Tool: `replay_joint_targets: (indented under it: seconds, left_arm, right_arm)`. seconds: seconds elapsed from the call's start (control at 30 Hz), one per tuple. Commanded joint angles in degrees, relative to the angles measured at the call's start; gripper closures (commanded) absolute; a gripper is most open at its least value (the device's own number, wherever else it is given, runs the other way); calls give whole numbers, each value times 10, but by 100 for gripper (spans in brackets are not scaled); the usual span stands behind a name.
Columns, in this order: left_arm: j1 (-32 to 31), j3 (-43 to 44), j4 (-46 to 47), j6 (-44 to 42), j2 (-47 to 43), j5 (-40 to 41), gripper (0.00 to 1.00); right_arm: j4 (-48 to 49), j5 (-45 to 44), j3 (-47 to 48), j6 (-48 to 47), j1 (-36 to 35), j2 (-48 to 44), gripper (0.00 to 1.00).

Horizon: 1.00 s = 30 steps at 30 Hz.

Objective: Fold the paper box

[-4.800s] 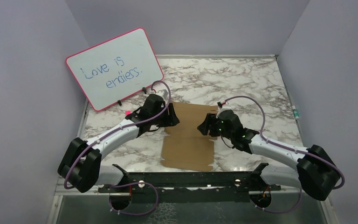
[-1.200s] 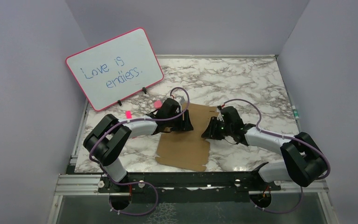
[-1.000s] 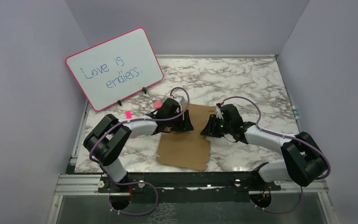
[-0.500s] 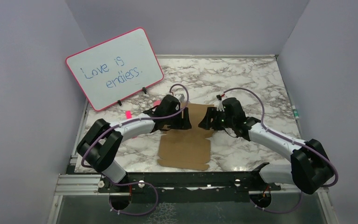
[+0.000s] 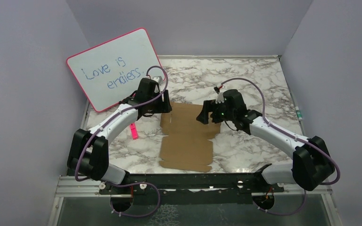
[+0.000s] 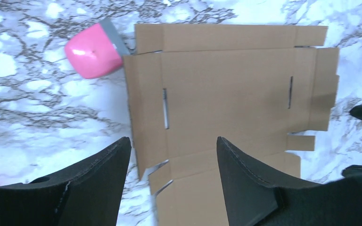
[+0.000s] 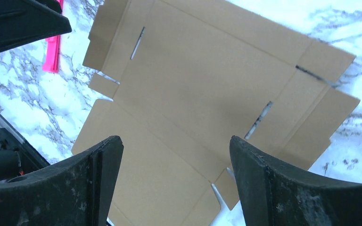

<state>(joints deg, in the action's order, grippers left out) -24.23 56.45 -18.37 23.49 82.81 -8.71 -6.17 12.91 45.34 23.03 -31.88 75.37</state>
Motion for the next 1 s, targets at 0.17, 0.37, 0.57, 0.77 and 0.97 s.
replay_joint_targets:
  seconds: [0.17, 0.37, 0.57, 0.77, 0.97]
  left_arm:
    - [37, 74, -81, -78, 80, -28, 32]
    - [40, 106, -91, -86, 125, -29, 37]
    - [40, 115, -90, -89, 162, -43, 52]
    - [41, 113, -86, -99, 180, -40, 74]
    - [41, 104, -76, -125, 156, -39, 95]
  right_arm:
    - [-10, 31, 51, -64, -2, 34, 10]
    - [-8, 37, 62, -76, -3, 47, 11]
    - [-2, 28, 79, -89, -2, 75, 11]
    - [-2, 21, 112, -126, -2, 121, 13]
    - [-16, 32, 161, -194, 0, 175, 14]
